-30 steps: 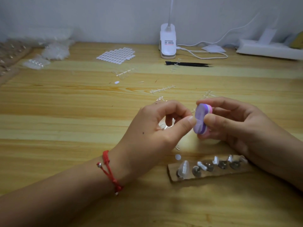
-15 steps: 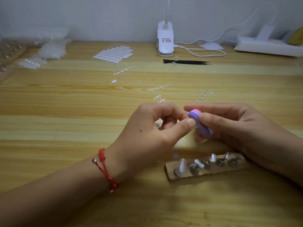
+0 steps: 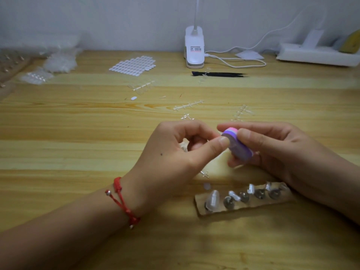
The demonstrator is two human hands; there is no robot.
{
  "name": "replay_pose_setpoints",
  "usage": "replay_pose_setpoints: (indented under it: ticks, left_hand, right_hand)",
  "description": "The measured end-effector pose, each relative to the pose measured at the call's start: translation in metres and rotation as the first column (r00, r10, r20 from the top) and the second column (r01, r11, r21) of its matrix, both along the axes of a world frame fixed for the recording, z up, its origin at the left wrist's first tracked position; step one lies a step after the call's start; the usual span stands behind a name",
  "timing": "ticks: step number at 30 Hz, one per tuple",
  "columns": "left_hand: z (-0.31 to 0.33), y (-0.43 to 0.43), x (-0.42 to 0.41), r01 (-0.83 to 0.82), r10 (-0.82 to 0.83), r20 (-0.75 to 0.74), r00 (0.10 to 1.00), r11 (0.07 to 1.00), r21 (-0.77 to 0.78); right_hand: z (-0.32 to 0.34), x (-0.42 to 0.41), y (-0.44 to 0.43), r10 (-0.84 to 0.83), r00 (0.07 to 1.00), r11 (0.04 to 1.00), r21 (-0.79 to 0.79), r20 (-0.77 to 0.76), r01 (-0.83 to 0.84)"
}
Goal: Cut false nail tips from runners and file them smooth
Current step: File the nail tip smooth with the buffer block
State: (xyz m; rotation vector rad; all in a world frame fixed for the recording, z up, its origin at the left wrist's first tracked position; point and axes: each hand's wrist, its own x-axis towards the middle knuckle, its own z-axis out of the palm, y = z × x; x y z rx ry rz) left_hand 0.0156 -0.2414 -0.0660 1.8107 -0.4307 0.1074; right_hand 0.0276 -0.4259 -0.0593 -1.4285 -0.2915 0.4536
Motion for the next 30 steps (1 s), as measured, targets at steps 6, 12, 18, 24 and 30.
replay_pose_setpoints:
  ticks: [6,12,18,24,30]
  left_hand:
    - [0.0000,0.0026,0.0002,-0.046,0.046,0.046,0.998,0.999,-0.002]
    - [-0.0009,-0.0004,-0.0023,0.027,-0.027,0.009,1.000,0.999,0.027]
    - [-0.0005,0.0026,0.0001,-0.026,0.026,0.026,0.999,1.000,-0.002]
    - [-0.0010,0.0013,-0.0004,-0.003,-0.001,0.075,0.997,0.998,0.057]
    - [-0.0008,0.0009,0.0001,0.010,-0.015,0.076,0.997,0.998,0.067]
  right_hand:
    - [-0.0009,0.0010,-0.0006,-0.014,1.000,1.000,0.009,-0.004,0.014]
    - [-0.0032,0.0015,-0.0032,0.020,1.000,0.997,-0.078,0.019,-0.019]
    - [-0.0035,0.0022,-0.0030,-0.002,1.000,0.998,-0.055,0.015,0.003]
    - [-0.0060,0.0030,-0.0025,-0.004,0.999,0.999,-0.047,0.043,0.006]
    - [-0.0077,0.0035,-0.0041,0.021,0.999,0.996,-0.093,0.044,-0.017]
